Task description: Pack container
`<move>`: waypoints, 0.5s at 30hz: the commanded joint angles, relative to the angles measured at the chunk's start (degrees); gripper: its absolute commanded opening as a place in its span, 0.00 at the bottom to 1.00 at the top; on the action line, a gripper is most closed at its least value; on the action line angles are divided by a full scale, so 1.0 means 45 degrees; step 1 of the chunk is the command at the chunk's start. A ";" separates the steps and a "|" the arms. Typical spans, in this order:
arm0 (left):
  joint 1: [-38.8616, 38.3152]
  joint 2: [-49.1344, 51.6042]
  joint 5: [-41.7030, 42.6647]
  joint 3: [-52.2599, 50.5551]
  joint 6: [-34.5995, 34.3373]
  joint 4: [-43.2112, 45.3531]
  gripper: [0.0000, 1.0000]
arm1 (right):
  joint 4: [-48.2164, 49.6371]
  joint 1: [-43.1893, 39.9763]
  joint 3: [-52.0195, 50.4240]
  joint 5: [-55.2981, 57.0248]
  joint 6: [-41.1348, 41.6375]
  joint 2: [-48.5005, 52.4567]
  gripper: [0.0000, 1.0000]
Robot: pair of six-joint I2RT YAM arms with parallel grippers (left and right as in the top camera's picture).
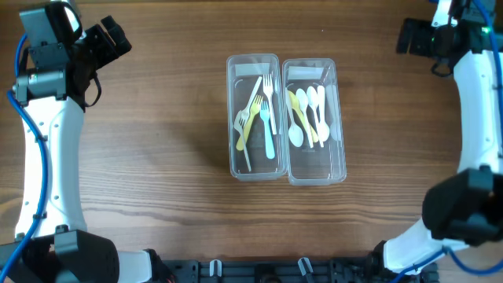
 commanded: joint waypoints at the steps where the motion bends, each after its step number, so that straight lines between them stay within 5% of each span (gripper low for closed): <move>1: 0.0034 -0.0102 -0.0117 0.0165 -0.0015 -0.0010 1.00 | 0.1739 0.0044 -0.0005 -0.0928 0.0010 -0.2866 1.00; 8: 0.0034 -0.0102 -0.0117 0.0165 -0.0010 -0.0010 1.00 | 0.6086 0.0049 -0.2322 -0.2603 -0.0835 -0.7014 1.00; 15: 0.0034 -0.0102 -0.0117 0.0165 -0.0010 -0.0010 1.00 | 0.7616 0.0049 -0.7815 -0.2633 -0.0695 -1.1846 1.00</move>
